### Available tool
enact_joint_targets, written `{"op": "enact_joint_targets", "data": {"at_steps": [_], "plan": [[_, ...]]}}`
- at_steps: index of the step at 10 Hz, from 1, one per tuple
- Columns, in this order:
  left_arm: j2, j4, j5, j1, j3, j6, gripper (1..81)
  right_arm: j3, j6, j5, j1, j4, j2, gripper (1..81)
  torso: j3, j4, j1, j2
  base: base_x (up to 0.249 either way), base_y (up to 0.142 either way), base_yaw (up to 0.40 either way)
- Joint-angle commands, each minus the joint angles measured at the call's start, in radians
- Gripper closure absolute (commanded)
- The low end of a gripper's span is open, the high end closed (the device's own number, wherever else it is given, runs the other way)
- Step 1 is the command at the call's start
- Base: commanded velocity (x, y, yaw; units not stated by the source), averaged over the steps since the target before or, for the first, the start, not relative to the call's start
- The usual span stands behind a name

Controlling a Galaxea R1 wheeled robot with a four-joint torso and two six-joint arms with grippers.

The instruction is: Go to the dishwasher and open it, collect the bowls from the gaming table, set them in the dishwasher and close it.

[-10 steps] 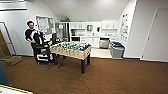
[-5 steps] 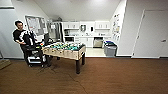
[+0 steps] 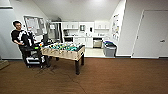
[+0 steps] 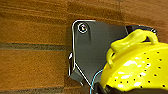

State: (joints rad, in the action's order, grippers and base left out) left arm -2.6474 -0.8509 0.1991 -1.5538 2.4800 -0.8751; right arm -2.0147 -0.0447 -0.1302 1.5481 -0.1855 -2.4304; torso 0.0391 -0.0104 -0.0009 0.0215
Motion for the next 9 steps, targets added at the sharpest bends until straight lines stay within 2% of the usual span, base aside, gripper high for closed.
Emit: {"op": "enact_joint_targets", "data": {"at_steps": [1, 7, 9], "plan": [[0.030, -0.013, -0.030, 0.050, 0.005, 0.001, 81.1, 0.011, -0.003, 0.044, -0.059, 0.009, 0.046, 81.1, 0.000, 0.000, 0.001, 0.000, 0.130, 0.000, 0.000], [0.027, -0.013, -0.030, 0.047, 0.005, 0.001, 81.1, 0.007, -0.004, 0.043, -0.055, 0.011, 0.045, 81.1, 0.000, 0.000, 0.001, 0.000, 0.145, 0.000, 0.000], [0.027, -0.013, -0.030, 0.048, 0.005, 0.001, 81.1, 0.008, -0.004, 0.043, -0.053, 0.009, 0.045, 81.1, 0.000, 0.000, 0.001, 0.000, 0.167, -0.069, 0.000]]}}
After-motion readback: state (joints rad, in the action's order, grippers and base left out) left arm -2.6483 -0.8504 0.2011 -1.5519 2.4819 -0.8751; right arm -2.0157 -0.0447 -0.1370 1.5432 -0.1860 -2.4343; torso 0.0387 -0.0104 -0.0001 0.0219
